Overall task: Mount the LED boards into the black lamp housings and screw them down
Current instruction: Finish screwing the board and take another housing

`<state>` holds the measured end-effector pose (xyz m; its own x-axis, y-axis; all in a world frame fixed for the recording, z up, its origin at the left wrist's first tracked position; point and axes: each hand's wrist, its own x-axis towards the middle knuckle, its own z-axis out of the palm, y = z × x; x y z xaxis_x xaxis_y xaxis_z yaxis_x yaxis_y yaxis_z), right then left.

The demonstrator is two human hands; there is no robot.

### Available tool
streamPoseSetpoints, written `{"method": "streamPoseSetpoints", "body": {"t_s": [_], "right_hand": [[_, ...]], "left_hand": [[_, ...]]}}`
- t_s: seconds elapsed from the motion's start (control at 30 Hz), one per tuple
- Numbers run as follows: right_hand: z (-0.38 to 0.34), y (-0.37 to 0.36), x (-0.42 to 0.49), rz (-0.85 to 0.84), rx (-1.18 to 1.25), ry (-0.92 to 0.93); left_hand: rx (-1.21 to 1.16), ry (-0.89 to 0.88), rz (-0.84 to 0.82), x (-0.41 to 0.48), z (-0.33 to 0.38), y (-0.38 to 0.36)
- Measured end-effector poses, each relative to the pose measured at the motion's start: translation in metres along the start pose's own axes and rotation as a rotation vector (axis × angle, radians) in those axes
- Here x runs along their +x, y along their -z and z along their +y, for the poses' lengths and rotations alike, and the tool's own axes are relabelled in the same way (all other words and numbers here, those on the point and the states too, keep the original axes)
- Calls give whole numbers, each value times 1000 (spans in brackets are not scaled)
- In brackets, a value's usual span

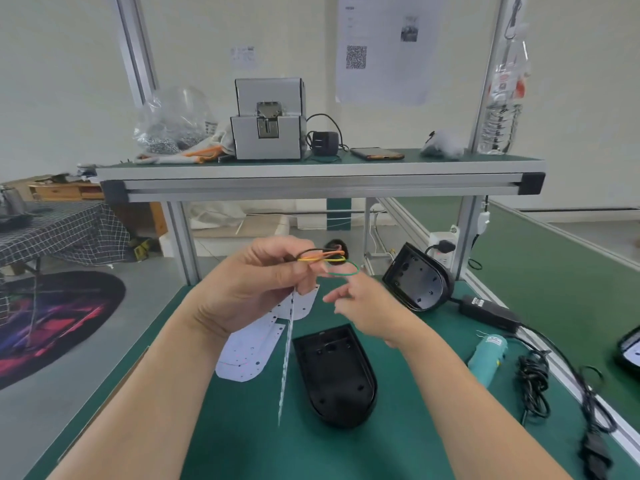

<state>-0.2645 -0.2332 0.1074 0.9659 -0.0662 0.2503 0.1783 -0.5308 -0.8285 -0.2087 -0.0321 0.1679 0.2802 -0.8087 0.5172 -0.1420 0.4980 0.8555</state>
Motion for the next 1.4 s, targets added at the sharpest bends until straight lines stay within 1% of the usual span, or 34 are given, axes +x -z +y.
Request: {"method": "streamPoseSetpoints", "body": {"t_s": [0.03, 0.07, 0.1, 0.17, 0.2, 0.27, 0.33, 0.37, 0.43, 0.5, 0.57, 0.63, 0.67, 0.77, 0.8, 0.83, 0.87, 0.93, 0.97, 1.0, 1.03, 1.1, 1.2, 1.23, 1.33, 1.37, 1.4], "right_hand": [[-1, -4, -3, -87, -31, -5], [0, -10, -5, -127, -15, -1], [-1, -16, -5, -106, 26, 17], [-9, -28, -4, 34, 112, 54], [-12, -31, -1, 131, 146, 86], [-17, -30, 7, 327, 263, 164], [-22, -20, 11, 501, 442, 197], [-24, -13, 13, 564, 499, 221], [-32, 0, 10, 625, 553, 272], [-40, 10, 5, 612, 589, 317], [-52, 14, 0, 586, 609, 351], [-61, 13, -3, 566, 605, 379], [-64, 12, -3, 552, 606, 400], [-63, 14, -4, 436, 639, 444], [-56, 17, -3, 388, 621, 407], [-47, 20, -3, 346, 550, 328], [-35, 21, -3, 313, 399, 213], [-7, 16, -4, 185, -13, -8], [6, 10, -5, 107, -173, -63], [19, 1, -6, 67, -261, -88], [28, -6, -8, 65, -291, -88], [40, -18, -6, 89, -267, -63], [45, -25, -3, 130, -400, 19], [48, -26, -2, 171, -383, 9], [53, -21, 1, 316, -115, -73], [57, -19, 2, 356, -11, -98], [60, -18, 2, 378, 47, -125]], "left_hand": [[3, -19, -32, 1, 1, -1], [11, -34, -83, 3, 2, -3], [18, -41, -143, 5, 4, -6], [33, -33, -216, 9, 8, -11], [43, -20, -205, 11, 9, -12], [50, 23, -111, 12, 9, -11], [129, 84, 12, 10, 5, -4], [192, 129, 79, 9, 2, 1], [307, 248, 199, 4, -8, 11], [409, 369, 260, -1, -20, 15], [554, 445, 332, -2, -34, 12], [705, 452, 427, -1, -44, 9], [775, 457, 444, 0, -47, 9], [922, 483, 430, 2, -48, 8], [934, 454, 456, 4, -44, 5], [938, 409, 490, 6, -38, 3], [913, 349, 515, 9, -32, 2], [815, 223, 528, 12, -20, 2], [742, 163, 519, 13, -15, 2], [646, 121, 511, 13, -12, 3], [537, 101, 515, 12, -10, 3], [349, 91, 542, 11, -12, 1], [192, 121, 583, 10, -23, 2], [132, 144, 606, 10, -27, 4], [-24, 283, 735, 11, -46, 19], [-18, 369, 802, 10, -56, 24], [42, 480, 860, 9, -68, 27]]}}
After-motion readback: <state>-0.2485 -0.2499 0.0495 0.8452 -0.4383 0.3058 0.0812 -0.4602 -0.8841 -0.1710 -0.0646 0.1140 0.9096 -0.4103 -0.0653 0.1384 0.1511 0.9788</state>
